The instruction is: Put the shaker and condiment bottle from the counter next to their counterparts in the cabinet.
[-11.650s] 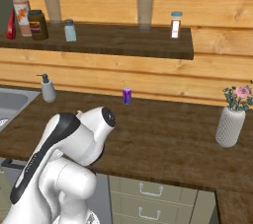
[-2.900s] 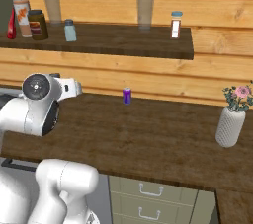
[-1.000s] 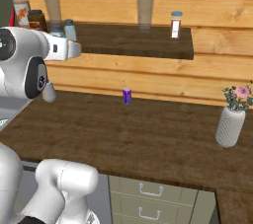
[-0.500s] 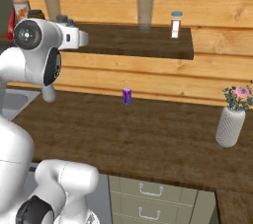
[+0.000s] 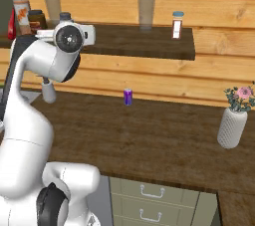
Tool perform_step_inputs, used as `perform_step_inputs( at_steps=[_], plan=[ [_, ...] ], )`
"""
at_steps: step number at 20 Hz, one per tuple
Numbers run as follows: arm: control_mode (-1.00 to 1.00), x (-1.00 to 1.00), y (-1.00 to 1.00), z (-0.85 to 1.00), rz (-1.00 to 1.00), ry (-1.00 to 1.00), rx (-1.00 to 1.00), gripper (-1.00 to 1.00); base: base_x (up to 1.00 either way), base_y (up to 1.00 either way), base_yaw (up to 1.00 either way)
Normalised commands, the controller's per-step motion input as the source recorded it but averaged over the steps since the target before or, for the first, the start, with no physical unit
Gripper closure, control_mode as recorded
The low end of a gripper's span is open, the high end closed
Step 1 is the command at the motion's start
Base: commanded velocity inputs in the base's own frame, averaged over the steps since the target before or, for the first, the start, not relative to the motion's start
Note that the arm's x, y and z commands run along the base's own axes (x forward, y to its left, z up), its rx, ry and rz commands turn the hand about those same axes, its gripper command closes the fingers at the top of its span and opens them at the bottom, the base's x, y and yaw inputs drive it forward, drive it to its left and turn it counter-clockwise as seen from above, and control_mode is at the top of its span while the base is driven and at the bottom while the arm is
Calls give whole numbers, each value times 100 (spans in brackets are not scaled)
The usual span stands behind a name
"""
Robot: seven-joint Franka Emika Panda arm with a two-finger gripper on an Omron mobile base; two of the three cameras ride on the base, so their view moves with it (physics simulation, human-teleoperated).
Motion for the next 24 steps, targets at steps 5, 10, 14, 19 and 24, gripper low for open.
perform_step_inputs(
  at_steps=[5, 10, 14, 19, 24],
  plan=[
    [-100, 19, -3, 0, 20, -1, 0, 100, 0, 0, 0],
    [-100, 10, 0, 0, 0, 0, 0, 100, 0, 0, 0],
    [-100, 53, 0, 0, 2, 4, 0, 100, 0, 0, 0],
    [-100, 41, -2, 0, 2, 4, 0, 100, 0, 0, 0],
    [-100, 29, -21, 0, 3, 0, 0, 100, 0, 0, 0]
  ],
)
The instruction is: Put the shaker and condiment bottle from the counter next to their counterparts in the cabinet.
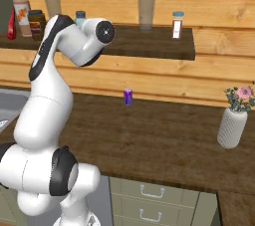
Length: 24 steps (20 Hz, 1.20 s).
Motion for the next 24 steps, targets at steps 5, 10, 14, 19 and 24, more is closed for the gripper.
perform_step_inputs(
  at_steps=[5, 10, 14, 19, 24],
  plan=[
    [-100, 1, -4, 0, 1, 0, 0, 100, 0, 0, 0],
    [-100, 4, 0, -29, 4, -8, 2, 100, 0, 0, 0],
    [-100, 3, 0, -1, 2, 0, 1, 100, 0, 0, 0],
    [-100, 0, 0, -3, 0, 0, 0, 100, 0, 0, 0],
    [-100, 0, 0, -8, 2, 0, -3, 100, 0, 0, 0]
  ],
)
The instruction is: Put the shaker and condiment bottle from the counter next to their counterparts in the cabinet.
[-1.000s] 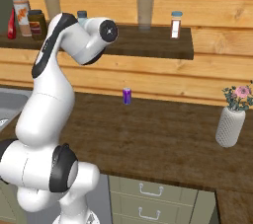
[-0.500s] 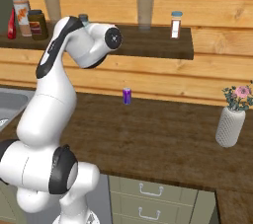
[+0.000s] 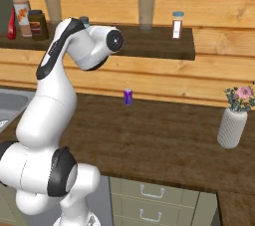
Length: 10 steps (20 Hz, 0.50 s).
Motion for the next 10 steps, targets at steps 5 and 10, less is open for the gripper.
perform_step_inputs(
  at_steps=[5, 10],
  plan=[
    [-100, 0, 7, 0, 6, 0, -6, 100, 0, 0, 0],
    [-100, 8, 11, -4, 8, 0, 0, 100, 0, 0, 0]
  ],
)
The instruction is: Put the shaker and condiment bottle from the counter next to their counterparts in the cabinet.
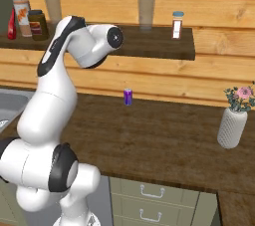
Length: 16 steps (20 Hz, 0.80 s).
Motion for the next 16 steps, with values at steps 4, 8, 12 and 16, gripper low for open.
perform_step_inputs(
  at_steps=[4, 8, 12, 16],
  plan=[
    [-100, 20, 0, -18, 7, 0, 0, 100, 0, 0, 0],
    [-100, 34, 0, -11, 5, 0, 0, 100, 0, 0, 0],
    [-100, 29, 0, -4, 4, 0, 0, 100, 0, 0, 0],
    [-100, 18, 0, 0, 3, 0, 0, 100, 0, 0, 0]
  ],
)
